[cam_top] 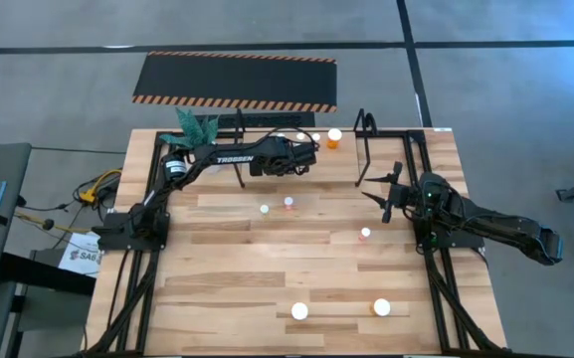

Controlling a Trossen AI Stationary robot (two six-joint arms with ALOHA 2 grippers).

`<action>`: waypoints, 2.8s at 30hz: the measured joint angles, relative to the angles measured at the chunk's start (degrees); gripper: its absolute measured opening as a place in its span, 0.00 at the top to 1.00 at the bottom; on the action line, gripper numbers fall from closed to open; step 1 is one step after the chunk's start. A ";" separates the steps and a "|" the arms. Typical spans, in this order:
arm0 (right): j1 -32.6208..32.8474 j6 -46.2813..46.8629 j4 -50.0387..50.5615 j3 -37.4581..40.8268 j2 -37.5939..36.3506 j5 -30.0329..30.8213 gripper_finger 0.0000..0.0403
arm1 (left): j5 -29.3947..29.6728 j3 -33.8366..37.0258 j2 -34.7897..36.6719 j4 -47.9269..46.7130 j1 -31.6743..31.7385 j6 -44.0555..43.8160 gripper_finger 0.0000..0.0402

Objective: Pick and place medicine bottles onto shelf by color
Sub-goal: Put the small orange pill bottle aligned with the other orange pill bottles on the shelf, then put the small yellow pill bottle aligned with the other yellow pill bottles on the shelf

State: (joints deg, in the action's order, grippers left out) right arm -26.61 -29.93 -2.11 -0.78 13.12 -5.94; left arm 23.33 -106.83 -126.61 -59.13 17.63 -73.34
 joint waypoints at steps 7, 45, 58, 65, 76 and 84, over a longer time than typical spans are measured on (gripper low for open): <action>0.01 0.00 0.00 0.00 -0.01 -0.01 0.49 | -0.28 -0.02 0.00 -0.49 -0.15 0.04 0.78; 0.02 0.00 -0.02 0.00 0.00 0.00 0.49 | 0.09 -0.02 -0.15 -0.32 -0.17 5.58 0.54; 0.02 0.00 -0.01 0.00 -0.01 0.00 0.49 | -7.41 -2.56 2.54 -3.96 -1.12 12.18 0.46; 0.02 0.00 -0.01 0.00 -0.01 -0.01 0.49 | -7.54 -2.67 7.56 -8.36 -3.81 12.59 0.46; 0.02 0.00 0.00 0.00 0.00 -0.02 0.49 | -3.44 3.78 21.04 -11.46 -9.42 13.09 0.47; 0.01 0.00 0.00 0.00 -0.01 0.00 0.49 | 5.13 28.64 41.12 6.10 -16.37 11.73 0.52</action>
State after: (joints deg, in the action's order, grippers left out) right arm -26.60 -29.93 -2.11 -0.78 13.11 -5.93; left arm 28.46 -78.19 -85.49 -53.04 1.25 -61.61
